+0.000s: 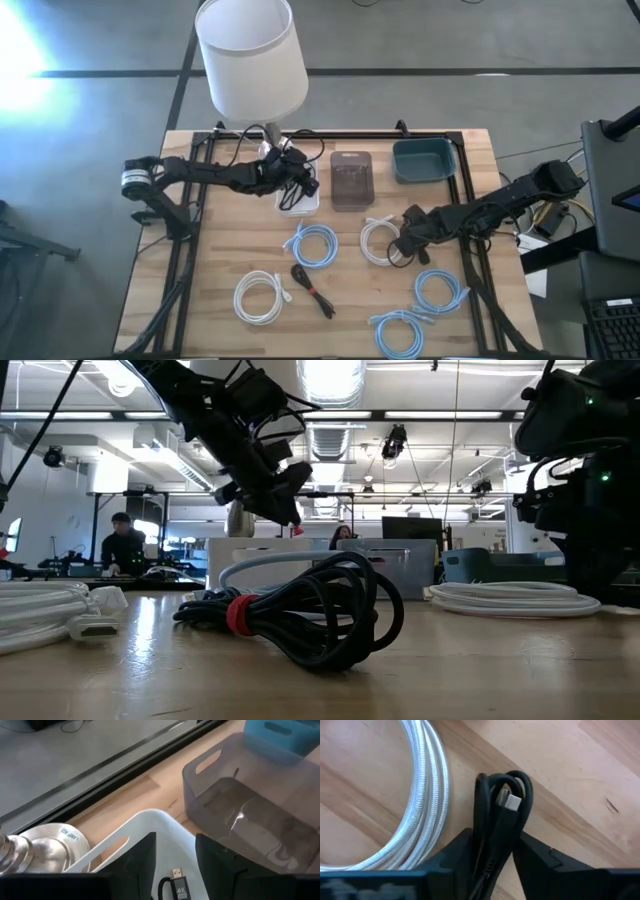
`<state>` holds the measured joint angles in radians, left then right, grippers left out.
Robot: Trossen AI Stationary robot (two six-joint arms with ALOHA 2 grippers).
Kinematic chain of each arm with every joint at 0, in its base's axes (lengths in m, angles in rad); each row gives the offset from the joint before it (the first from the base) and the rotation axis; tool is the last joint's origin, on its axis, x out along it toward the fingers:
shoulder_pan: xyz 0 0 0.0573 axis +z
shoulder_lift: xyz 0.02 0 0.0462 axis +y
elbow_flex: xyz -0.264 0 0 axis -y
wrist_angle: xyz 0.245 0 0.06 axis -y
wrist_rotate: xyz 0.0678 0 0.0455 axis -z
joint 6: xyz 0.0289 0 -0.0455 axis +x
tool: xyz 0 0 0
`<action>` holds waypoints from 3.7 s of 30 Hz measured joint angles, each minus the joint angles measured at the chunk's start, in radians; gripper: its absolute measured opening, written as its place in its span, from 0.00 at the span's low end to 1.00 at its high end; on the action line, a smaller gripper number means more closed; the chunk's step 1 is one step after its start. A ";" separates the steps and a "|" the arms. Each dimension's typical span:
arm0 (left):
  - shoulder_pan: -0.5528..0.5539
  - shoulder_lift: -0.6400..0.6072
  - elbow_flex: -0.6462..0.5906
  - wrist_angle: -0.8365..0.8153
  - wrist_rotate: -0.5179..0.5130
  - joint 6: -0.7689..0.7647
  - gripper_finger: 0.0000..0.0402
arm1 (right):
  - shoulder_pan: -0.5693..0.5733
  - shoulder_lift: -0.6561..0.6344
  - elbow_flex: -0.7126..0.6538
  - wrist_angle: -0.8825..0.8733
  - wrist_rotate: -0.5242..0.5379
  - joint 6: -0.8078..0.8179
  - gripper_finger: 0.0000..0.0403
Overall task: Pick & Place USB Port
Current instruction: Put the right black charger cable into the white bin
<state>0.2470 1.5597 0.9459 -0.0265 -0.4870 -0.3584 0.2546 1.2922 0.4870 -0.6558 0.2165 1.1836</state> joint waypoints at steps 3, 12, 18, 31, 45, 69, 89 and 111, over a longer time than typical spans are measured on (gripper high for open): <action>-0.002 0.000 0.000 0.022 0.009 0.000 0.35 | -0.001 -0.005 -0.001 0.001 -0.006 -0.026 0.23; -0.009 0.000 0.000 0.112 0.149 0.012 0.34 | 0.001 -0.085 0.028 -0.009 0.001 -0.169 0.17; -0.026 0.000 0.000 0.195 0.262 0.053 0.33 | 0.000 -0.142 0.056 -0.009 0.099 -0.244 0.17; -0.099 0.000 -0.002 0.303 0.479 0.183 0.33 | -0.003 -0.256 0.126 0.154 0.466 -0.547 0.18; -0.173 0.044 -0.002 0.385 0.504 0.247 0.33 | -0.035 -0.207 0.126 0.814 0.465 -1.003 0.20; -0.213 0.172 -0.002 0.683 0.458 0.225 0.33 | -0.260 -0.060 0.130 1.142 -0.015 -1.134 0.19; -0.204 0.169 -0.002 0.776 0.434 0.218 0.33 | -0.300 -0.061 0.130 1.165 -0.114 -1.188 0.19; -0.187 0.168 0.029 0.758 0.449 0.237 0.33 | -0.300 -0.060 0.130 1.173 -0.192 -1.195 0.20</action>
<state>0.0597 1.7275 0.9752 0.7319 -0.0380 -0.1212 -0.0452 1.2320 0.6174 0.5175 0.0250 -0.0113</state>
